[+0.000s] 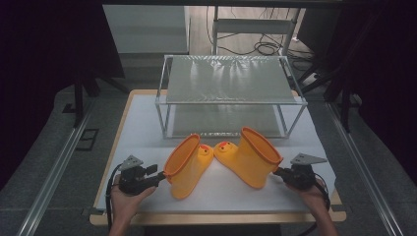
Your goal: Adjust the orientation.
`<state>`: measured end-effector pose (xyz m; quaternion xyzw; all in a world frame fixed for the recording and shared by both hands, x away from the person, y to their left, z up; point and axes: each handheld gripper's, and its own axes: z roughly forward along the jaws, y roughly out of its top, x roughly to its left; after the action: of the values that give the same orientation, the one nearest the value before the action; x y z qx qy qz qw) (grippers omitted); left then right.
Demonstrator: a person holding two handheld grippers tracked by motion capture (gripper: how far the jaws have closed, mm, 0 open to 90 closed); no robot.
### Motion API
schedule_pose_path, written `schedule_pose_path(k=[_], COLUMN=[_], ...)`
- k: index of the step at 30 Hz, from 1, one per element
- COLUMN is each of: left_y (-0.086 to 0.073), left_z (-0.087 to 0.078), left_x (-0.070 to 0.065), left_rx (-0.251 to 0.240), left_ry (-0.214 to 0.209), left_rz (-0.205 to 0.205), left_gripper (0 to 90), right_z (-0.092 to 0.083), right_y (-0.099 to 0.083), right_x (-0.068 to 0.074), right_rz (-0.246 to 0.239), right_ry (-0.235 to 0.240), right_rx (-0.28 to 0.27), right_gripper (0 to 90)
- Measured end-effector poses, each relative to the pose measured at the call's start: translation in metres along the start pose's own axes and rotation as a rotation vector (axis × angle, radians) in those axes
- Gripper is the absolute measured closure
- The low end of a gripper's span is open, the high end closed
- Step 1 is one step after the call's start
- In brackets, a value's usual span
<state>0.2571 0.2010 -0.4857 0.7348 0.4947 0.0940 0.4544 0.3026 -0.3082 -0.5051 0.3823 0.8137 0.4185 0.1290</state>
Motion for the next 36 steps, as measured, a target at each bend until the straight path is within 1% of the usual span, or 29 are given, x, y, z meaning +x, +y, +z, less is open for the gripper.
schedule_pose_path(k=[4,6,7,8,12,15,22,28,36], left_y=[0.000,0.001,0.001,0.001,0.001,0.001,0.001,0.001,0.001], left_z=[-0.001,-0.003,-0.003,-0.004,-0.005,-0.004,-0.002,-0.002,-0.005], left_x=[0.001,0.002,0.002,0.002,0.003,0.003,0.002,0.002,0.005], left_rx=[-0.003,-0.009,-0.012,-0.015,-0.017,-0.013,-0.003,0.000,-0.002], left_ry=[-0.004,-0.011,-0.012,-0.014,-0.016,-0.016,-0.021,-0.026,-0.029], left_rz=[-0.007,-0.012,-0.015,-0.017,-0.019,-0.021,-0.018,-0.022,-0.032], left_gripper=[48.1,48.2,48.1,48.1,47.8,47.8,47.7,47.6,47.6], right_z=[0.012,0.013,0.013,0.013,0.013,0.014,0.017,0.022,0.036], right_y=[0.005,0.006,0.005,0.005,0.005,0.005,0.006,0.009,0.016], right_x=[0.007,0.010,0.010,0.010,0.017,0.023,0.035,0.051,0.074], right_rz=[-0.040,-0.045,-0.046,-0.045,-0.088,-0.110,-0.142,-0.173,-0.213], right_ry=[0.054,0.041,0.043,0.052,0.090,0.118,0.157,0.190,0.236], right_rx=[0.005,0.007,0.008,0.008,0.020,0.025,0.036,0.049,0.053], right_gripper=[89.5,89.5,89.5,89.6,89.6,89.6,89.6,89.6,89.6])
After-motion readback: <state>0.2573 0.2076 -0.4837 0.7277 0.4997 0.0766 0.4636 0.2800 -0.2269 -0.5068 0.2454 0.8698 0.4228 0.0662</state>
